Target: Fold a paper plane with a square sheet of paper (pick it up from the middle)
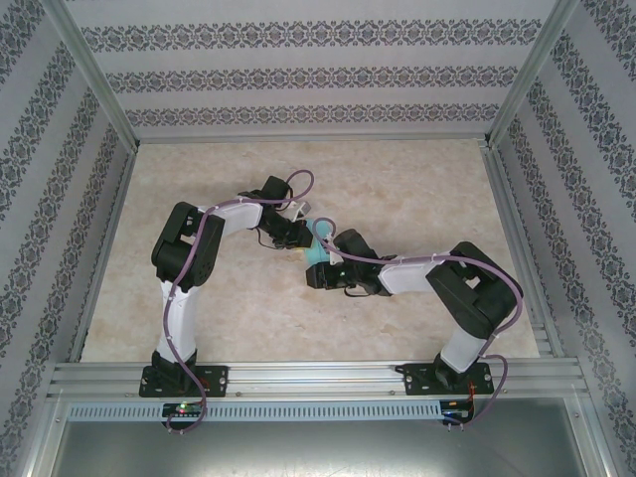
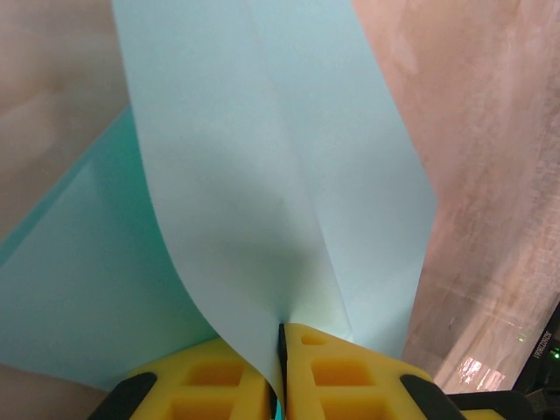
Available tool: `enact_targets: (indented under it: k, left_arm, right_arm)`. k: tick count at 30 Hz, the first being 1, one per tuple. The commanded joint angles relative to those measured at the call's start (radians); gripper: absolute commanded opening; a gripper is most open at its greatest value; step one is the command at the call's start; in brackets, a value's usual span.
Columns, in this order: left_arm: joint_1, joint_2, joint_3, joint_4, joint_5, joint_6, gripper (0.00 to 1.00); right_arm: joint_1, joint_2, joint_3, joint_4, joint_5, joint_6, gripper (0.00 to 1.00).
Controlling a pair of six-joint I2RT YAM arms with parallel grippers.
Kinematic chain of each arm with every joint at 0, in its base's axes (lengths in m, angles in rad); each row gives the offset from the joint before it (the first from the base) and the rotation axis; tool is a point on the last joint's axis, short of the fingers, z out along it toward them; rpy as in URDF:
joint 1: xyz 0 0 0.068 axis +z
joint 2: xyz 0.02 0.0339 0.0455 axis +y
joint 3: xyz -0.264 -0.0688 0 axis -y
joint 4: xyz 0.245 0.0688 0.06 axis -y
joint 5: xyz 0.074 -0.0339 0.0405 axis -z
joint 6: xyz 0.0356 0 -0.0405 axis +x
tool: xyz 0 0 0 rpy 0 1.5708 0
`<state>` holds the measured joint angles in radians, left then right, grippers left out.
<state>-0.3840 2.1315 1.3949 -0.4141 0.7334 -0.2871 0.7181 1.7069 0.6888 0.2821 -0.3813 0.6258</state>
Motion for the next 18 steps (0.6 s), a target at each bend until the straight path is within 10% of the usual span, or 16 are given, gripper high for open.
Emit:
enact_targets:
  k: [1, 18]
  left_arm:
    - [0.017, 0.058, -0.002, -0.036, -0.126, 0.035, 0.14]
    - [0.016, 0.053, 0.001, -0.034, -0.111, 0.031, 0.15]
  right_arm:
    - [0.032, -0.010, -0.053, -0.136, -0.053, 0.035, 0.42]
    - [0.046, -0.028, -0.117, -0.126, -0.044, 0.054, 0.42]
